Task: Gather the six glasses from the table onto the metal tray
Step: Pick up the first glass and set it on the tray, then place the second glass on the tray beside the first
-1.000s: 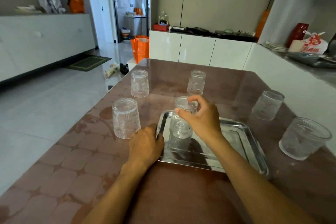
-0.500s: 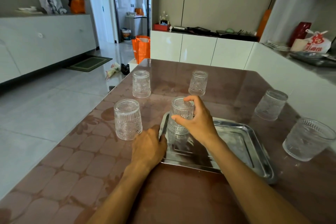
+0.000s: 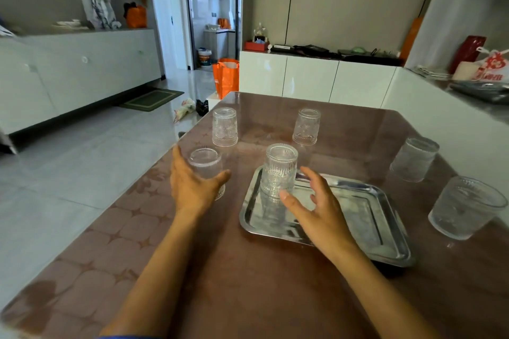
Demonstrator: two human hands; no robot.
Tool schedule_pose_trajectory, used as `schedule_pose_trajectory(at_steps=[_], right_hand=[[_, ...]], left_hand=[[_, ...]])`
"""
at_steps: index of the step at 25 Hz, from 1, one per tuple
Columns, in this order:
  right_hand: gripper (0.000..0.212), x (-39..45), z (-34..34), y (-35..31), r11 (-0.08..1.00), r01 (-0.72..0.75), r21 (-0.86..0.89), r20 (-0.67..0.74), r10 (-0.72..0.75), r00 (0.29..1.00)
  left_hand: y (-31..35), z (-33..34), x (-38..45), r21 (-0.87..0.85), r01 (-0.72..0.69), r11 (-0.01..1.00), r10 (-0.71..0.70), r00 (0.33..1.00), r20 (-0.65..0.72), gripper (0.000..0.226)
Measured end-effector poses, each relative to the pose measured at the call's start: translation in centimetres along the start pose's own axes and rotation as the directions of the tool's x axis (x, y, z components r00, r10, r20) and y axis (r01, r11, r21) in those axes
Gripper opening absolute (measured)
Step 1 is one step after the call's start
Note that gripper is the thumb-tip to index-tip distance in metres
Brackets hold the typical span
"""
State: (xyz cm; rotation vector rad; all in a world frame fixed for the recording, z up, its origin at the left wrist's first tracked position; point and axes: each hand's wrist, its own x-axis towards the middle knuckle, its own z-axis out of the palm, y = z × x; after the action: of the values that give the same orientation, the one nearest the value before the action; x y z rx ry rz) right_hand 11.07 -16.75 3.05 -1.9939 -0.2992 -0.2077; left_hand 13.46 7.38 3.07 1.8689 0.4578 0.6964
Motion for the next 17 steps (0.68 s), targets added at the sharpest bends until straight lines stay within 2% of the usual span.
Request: schedule_pose_trajectory(at_steps=[2,6,8,10,12,14,16,17], right_hand=[[0.072,-1.3,0.3,-0.4,0.997,-0.011,0.073,0.01,0.011,1.0],[0.082,-3.3,1.4,-2.3,0.965,-0.056,0.257,0.081,0.036,0.996],[0.084,-3.7,1.5,-3.3,0.949,-0.044,0.311,0.103,0.012,0.995],[0.09,-3.5,1.7,-4.1,0.94,-0.007,0.342,0.107,-0.031,0.994],[0.096,-3.1,1.7,-4.5,0.918,0.041,0.393,0.067,-0.073,0.995],[0.083,-2.8,1.8,-4.6,0.88,0.103,0.464,-0.035,-0.098,0.995],[0.069,-2.8,1.0,-4.1,0.885,0.134,0.446,-0.133,-0.082,0.988],[0.067,-2.7,0.2,-3.9,0.901,0.131,0.413,-0.163,-0.069,0.984]], left_hand=[[-0.9,0.4,0.3,-0.131,0.078,0.988,-0.062,0.99,0.124,0.117],[-0.8,0.2,-0.4,-0.174,0.079,0.982,-0.067,0.995,0.073,0.079],[0.4,-0.3,-1.6,-0.186,-0.032,0.982,0.037,0.999,0.024,0.074],[2.6,-0.6,-3.7,-0.159,-0.209,0.965,0.217,0.975,0.039,0.071],[5.2,0.1,-6.6,-0.145,-0.377,0.915,0.399,0.899,0.182,0.076],[6.8,1.0,-9.5,-0.16,-0.504,0.848,0.529,0.805,0.266,0.072],[7.4,1.3,-10.5,-0.218,-0.499,0.839,0.543,0.734,0.409,0.076],[7.3,1.2,-10.0,-0.255,-0.457,0.852,0.517,0.667,0.537,0.085]])
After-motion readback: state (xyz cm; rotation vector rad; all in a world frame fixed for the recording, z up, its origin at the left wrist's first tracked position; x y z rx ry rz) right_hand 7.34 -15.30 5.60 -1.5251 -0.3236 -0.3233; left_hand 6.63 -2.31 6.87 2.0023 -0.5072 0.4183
